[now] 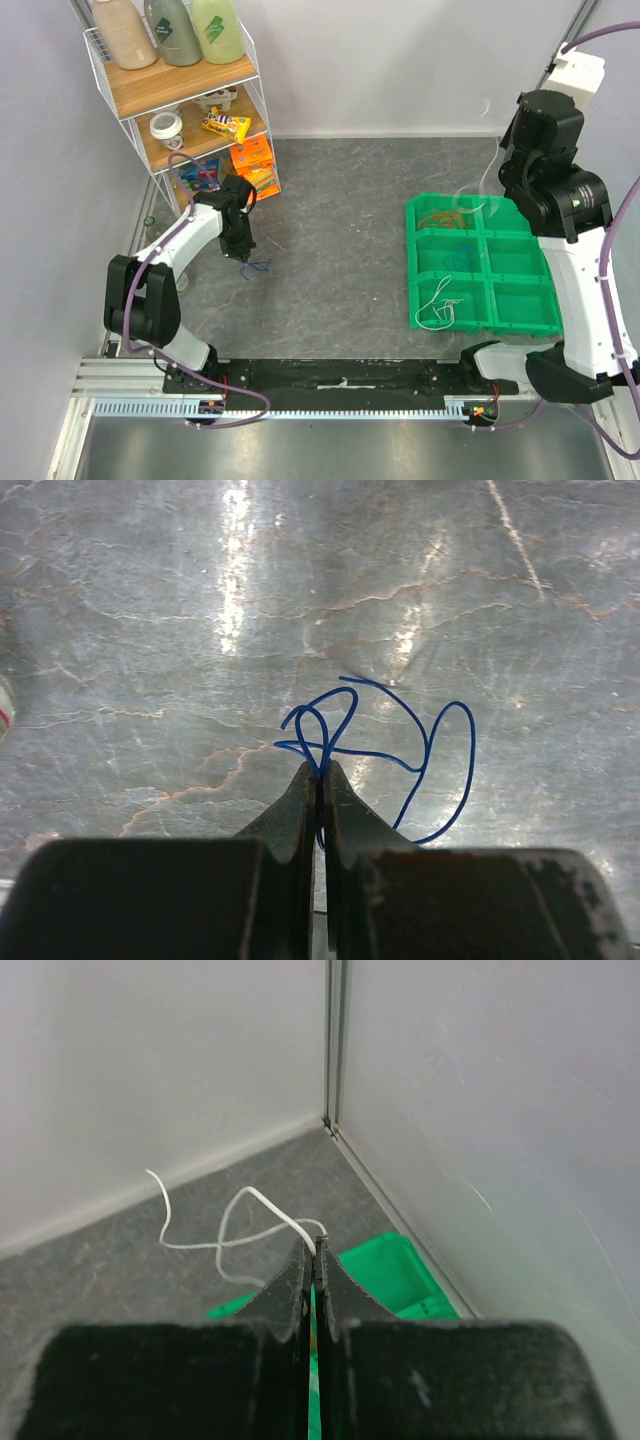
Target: Untangle the cables
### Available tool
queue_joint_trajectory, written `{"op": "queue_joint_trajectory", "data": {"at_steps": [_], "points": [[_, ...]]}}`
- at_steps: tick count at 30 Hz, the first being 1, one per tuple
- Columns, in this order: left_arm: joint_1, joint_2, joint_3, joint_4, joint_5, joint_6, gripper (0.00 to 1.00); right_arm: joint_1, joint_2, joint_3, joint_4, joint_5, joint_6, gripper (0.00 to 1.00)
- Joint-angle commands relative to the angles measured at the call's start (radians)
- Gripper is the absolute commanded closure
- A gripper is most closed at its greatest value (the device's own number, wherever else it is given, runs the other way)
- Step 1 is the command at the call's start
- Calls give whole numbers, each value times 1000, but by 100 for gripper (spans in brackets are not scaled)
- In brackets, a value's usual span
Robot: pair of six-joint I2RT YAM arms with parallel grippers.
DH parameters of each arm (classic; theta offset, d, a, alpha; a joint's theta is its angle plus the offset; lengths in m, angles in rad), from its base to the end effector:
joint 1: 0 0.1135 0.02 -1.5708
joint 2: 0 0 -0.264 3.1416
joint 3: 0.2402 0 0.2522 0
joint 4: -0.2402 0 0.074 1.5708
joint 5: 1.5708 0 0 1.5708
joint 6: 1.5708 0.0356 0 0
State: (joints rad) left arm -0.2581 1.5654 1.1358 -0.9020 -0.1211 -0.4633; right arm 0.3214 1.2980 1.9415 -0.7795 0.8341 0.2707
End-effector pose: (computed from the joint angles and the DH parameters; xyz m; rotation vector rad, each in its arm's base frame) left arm 0.2836 -0.0704 0.2238 -0.3153 2.8579 0.0411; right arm 0.2036 0.0400 0.5494 0.5620 1.5712 -0.2634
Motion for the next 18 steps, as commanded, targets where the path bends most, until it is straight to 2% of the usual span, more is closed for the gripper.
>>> {"op": "queue_joint_trajectory", "data": {"at_steps": [1,5,10,18], "points": [[2,-24,50,38,72,38,98,-8,-127,-76,-112,-47,9,100],[5,-7,65,40,110,37,98,-8,-250,-162,-131,-131,-19,100],[2,2,90,40,155,23,98,-8,-344,-261,-271,-205,126,100],[-13,-2,122,40,199,11,98,-8,-459,-505,-274,-237,260,100]]}}
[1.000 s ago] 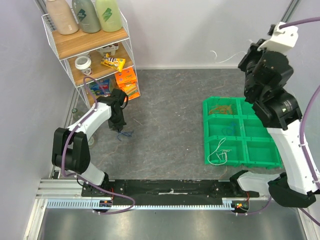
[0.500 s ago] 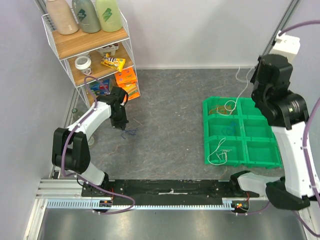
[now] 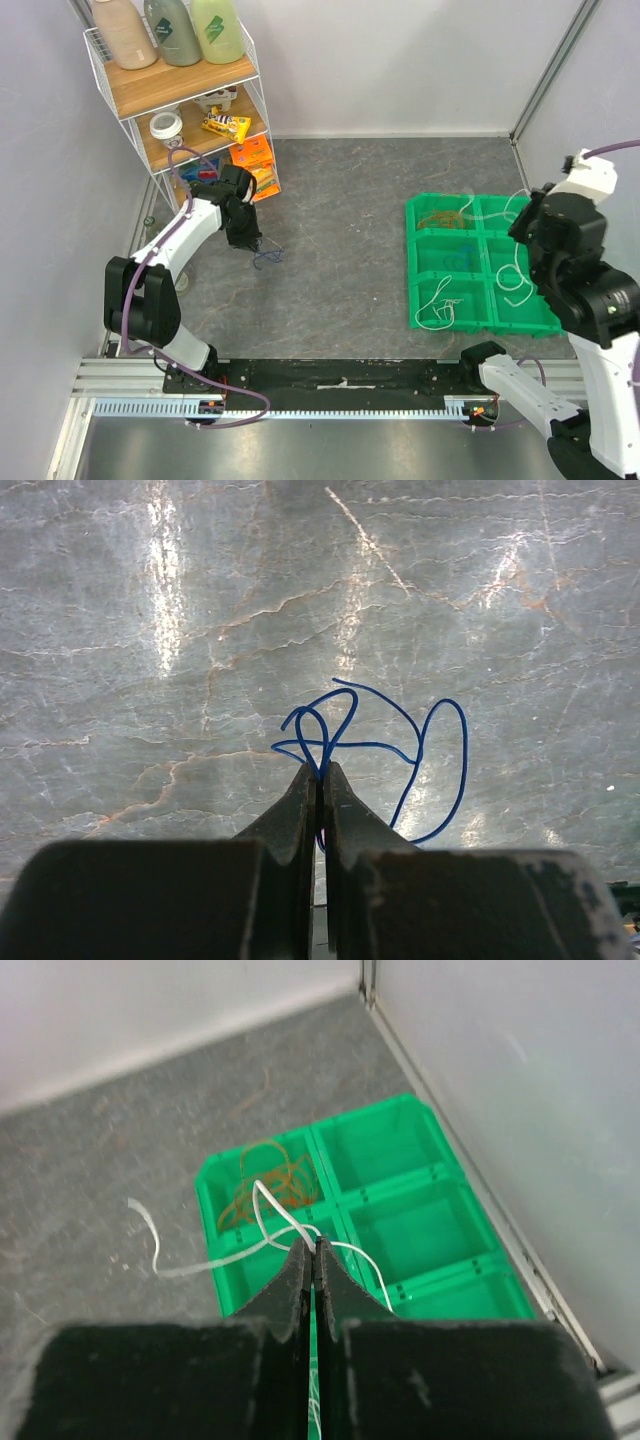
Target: Untangle the cables
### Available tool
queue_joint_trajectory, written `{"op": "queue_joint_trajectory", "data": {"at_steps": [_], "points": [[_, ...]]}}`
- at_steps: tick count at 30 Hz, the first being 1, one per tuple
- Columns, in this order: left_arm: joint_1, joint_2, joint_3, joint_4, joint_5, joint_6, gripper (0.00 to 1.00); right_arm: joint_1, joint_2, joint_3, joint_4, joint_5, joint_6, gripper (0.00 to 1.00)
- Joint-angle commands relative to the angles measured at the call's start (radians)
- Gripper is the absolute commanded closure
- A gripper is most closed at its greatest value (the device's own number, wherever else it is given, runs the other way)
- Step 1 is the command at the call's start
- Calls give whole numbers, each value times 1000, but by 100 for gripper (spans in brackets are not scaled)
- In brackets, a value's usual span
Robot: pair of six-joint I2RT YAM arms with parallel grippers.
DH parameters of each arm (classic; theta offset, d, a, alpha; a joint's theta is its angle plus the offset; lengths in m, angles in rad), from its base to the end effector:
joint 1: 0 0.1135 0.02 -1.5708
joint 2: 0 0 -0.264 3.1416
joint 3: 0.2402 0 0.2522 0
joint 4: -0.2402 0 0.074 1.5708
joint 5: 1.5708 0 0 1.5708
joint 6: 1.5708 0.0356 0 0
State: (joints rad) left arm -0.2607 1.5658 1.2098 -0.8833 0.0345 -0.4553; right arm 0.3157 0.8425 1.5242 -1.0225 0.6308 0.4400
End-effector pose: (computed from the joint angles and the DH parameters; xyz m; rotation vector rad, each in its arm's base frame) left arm 0.2942 -0.0798 0.2447 -0.2673 2.8229 -0.2120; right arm 0.0954 0.0091 0.4771 0.5252 1.7684 -0.0767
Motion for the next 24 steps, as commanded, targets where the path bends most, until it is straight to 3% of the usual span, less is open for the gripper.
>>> {"op": "queue_joint_trajectory", "data": {"at_steps": [1,8,15,24], "points": [[-11,-3,50,21,48,3,98,-3,-8,-113,-30,-28,109,100],[-23,-1,73,17,58,-5,98,-3,-85,-298,22,-40,216,100],[-29,-16,96,12,58,-2,98,-4,-161,-386,-50,-46,322,100],[-54,-13,132,10,79,-22,98,-4,-211,-489,-194,-228,491,100]]}}
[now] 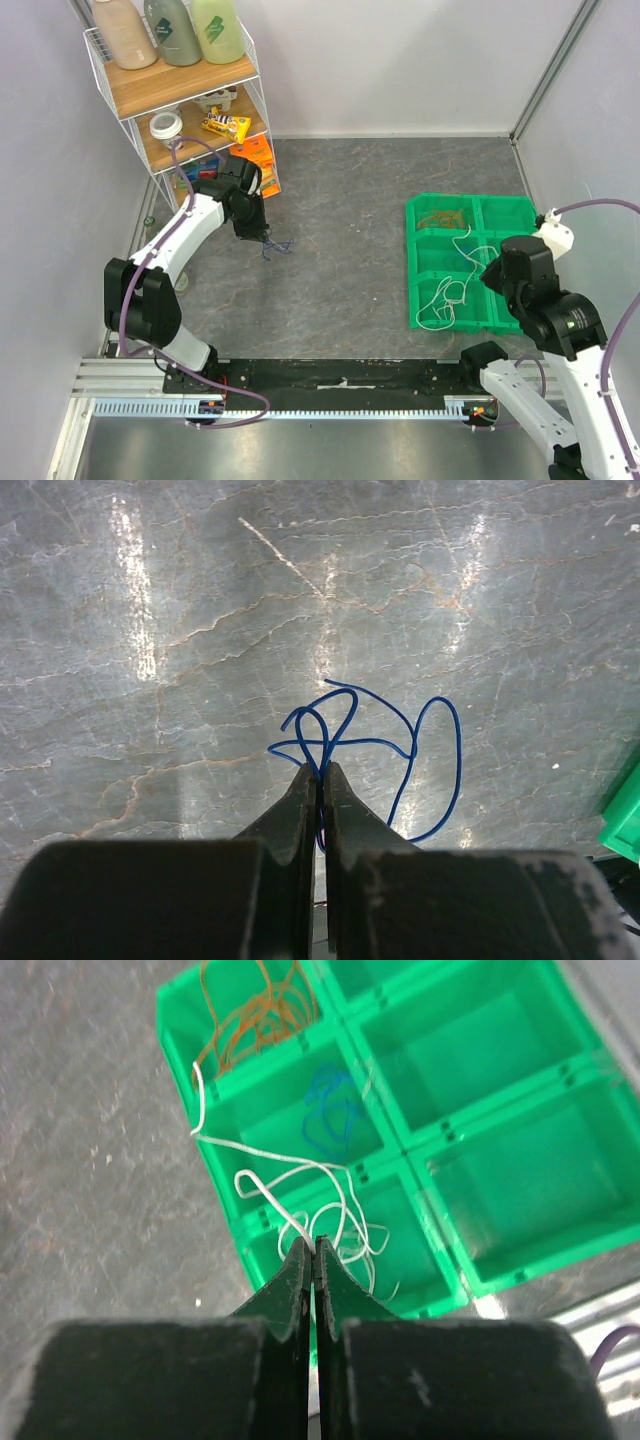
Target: Untangle the cables
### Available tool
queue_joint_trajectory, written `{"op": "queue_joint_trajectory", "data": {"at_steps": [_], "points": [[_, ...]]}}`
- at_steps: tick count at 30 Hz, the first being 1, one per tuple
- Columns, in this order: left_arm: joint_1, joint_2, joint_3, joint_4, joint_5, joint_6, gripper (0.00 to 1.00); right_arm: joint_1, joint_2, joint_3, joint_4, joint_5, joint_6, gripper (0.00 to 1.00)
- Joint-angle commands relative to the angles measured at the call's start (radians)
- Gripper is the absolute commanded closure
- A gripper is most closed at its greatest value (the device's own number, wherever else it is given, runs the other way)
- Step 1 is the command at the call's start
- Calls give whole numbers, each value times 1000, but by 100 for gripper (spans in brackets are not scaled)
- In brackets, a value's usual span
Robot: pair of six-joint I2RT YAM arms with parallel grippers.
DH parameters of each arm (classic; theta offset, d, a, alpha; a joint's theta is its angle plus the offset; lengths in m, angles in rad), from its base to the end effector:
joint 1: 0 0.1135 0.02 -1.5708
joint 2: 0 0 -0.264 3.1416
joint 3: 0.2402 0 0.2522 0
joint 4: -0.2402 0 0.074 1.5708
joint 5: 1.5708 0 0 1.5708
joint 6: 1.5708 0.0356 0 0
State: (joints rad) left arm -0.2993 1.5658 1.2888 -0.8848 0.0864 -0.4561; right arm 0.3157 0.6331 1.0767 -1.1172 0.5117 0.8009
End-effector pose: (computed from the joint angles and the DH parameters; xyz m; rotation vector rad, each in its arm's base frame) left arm 0.2994 -0.0956 0.2678 -0.1925 2.7684 -0.3237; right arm 0.0860 0.0097 0.3635 0.7720 2.0031 0.0705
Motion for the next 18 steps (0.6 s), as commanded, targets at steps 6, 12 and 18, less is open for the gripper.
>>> {"op": "queue_joint_trajectory", "data": {"at_steps": [6,12,18], "points": [[-44,-20,76,14,29,-44,98,-3,95,-152,-246,-245,133,100],[-103,-12,107,-2,19,-61,98,-3,322,-182,-126,-228,78,100],[-182,0,167,0,71,-56,98,-3,494,-238,114,-225,-28,93]]}}
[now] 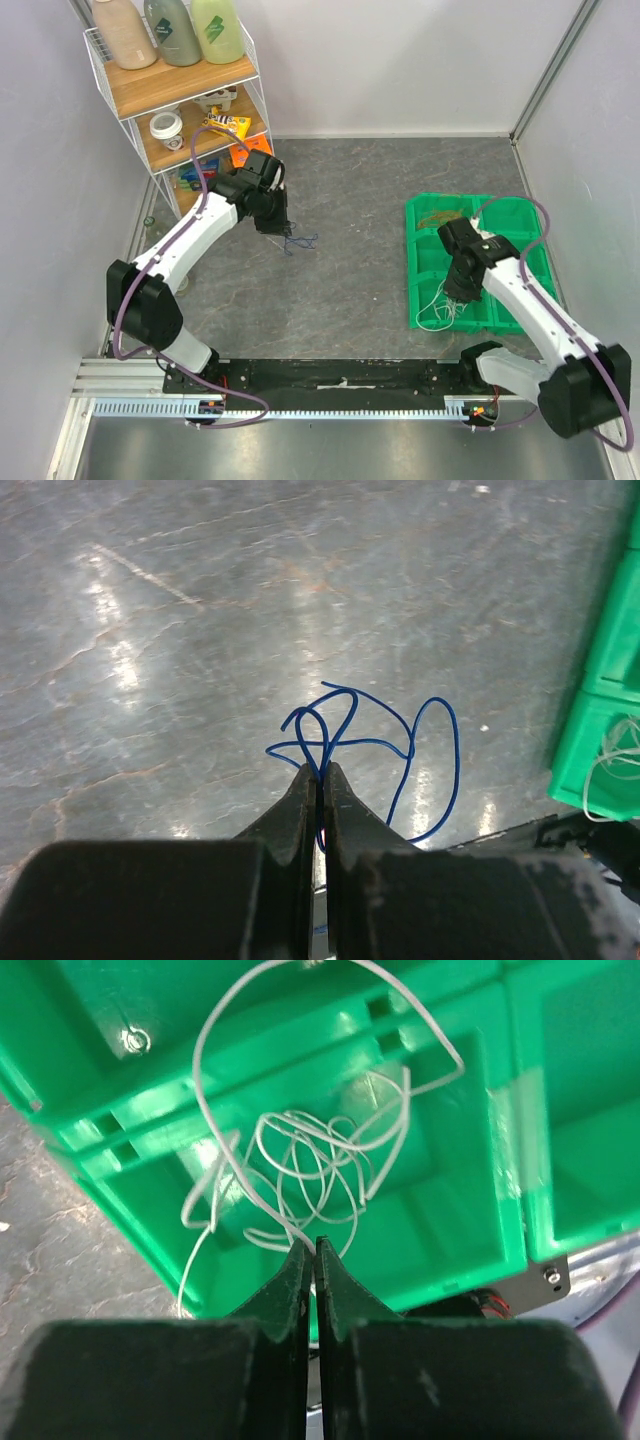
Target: Untangle the cables
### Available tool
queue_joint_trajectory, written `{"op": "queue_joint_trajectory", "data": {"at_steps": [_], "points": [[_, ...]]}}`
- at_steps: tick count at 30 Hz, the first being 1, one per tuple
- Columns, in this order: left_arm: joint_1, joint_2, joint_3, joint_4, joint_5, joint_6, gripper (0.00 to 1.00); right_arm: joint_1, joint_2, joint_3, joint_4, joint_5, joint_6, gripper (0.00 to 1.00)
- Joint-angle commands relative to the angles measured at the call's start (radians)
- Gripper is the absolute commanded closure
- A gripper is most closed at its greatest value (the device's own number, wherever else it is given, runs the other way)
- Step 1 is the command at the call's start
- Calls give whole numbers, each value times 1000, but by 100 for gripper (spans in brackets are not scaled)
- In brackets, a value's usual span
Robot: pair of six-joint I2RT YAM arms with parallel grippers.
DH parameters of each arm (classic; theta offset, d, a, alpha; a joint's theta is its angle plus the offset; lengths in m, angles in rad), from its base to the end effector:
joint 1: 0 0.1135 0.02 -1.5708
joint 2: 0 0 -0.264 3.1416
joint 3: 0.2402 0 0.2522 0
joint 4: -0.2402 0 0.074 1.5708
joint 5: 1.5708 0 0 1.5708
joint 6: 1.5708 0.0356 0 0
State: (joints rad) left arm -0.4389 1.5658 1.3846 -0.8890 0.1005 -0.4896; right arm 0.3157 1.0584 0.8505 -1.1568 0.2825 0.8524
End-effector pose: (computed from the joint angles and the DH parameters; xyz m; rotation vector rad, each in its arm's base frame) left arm 0.2908 -0.1405 0.2964 -0.0338 2.7057 -0.4314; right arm 0.1597 0.0417 0.2458 0.7850 2.6986 -0.1731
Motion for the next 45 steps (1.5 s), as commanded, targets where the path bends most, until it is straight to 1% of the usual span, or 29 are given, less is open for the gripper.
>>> {"op": "queue_joint_trajectory", "data": {"at_steps": [1,4,7,8,9,12,13,14,17,20,21,24,25,28,31,33,34,35,37,38,39,40,41,42,43,44,45], "points": [[-53,2,80,8,73,-20,98,-6,84,-10,157,-3,-104,89],[-83,0,96,42,146,-12,98,-4,88,31,120,-43,-199,66],[-109,-15,90,94,215,-12,98,-3,34,151,42,-59,-294,29],[-118,-18,85,113,237,-15,98,-3,8,191,25,-62,-315,15],[-123,-19,82,131,260,-18,98,-3,-9,229,14,-69,-341,3],[-135,-13,73,185,355,-30,98,0,-24,326,26,-127,-447,2],[-142,-10,73,199,379,-30,99,5,-28,334,61,-193,-496,2],[-152,-9,74,212,402,-26,98,9,-32,329,119,-317,-559,2],[-173,-6,70,254,468,-11,98,66,-35,322,308,-581,-621,2],[-184,-3,70,269,528,-7,98,167,-49,266,550,-649,-592,2],[-187,-3,70,275,545,-6,99,193,-38,246,606,-670,-586,2],[-195,-9,71,271,553,-13,98,276,17,219,733,-689,-555,2],[-195,-10,70,269,554,-17,98,298,34,217,749,-686,-547,2],[-195,-16,67,262,555,-15,98,347,54,157,860,-669,-518,4],[-198,-21,64,262,565,-20,98,367,97,145,890,-697,-504,12],[-198,-24,67,262,559,-20,98,394,117,139,899,-689,-495,17],[-199,-27,70,263,556,-20,98,399,124,136,899,-683,-490,23],[-199,-27,71,263,550,-18,98,405,127,134,899,-668,-486,31],[-199,-30,71,265,551,-17,98,405,112,131,896,-599,-469,56],[-199,-32,70,265,554,-12,98,407,97,127,901,-559,-457,73],[-198,-32,67,265,554,-10,98,407,78,125,898,-504,-446,92],[-199,-38,67,260,544,-4,98,407,65,125,895,-461,-437,100],[-198,-52,68,249,518,-1,96,407,51,122,890,-416,-418,100],[-196,-71,61,252,487,3,77,407,46,121,869,-376,-403,100],[-196,-107,44,272,451,6,53,407,40,119,849,-356,-388,100],[-193,-140,25,291,417,6,36,407,41,120,829,-342,-385,100],[-189,-163,13,304,377,5,25,405,40,119,806,-329,-378,100]]}}
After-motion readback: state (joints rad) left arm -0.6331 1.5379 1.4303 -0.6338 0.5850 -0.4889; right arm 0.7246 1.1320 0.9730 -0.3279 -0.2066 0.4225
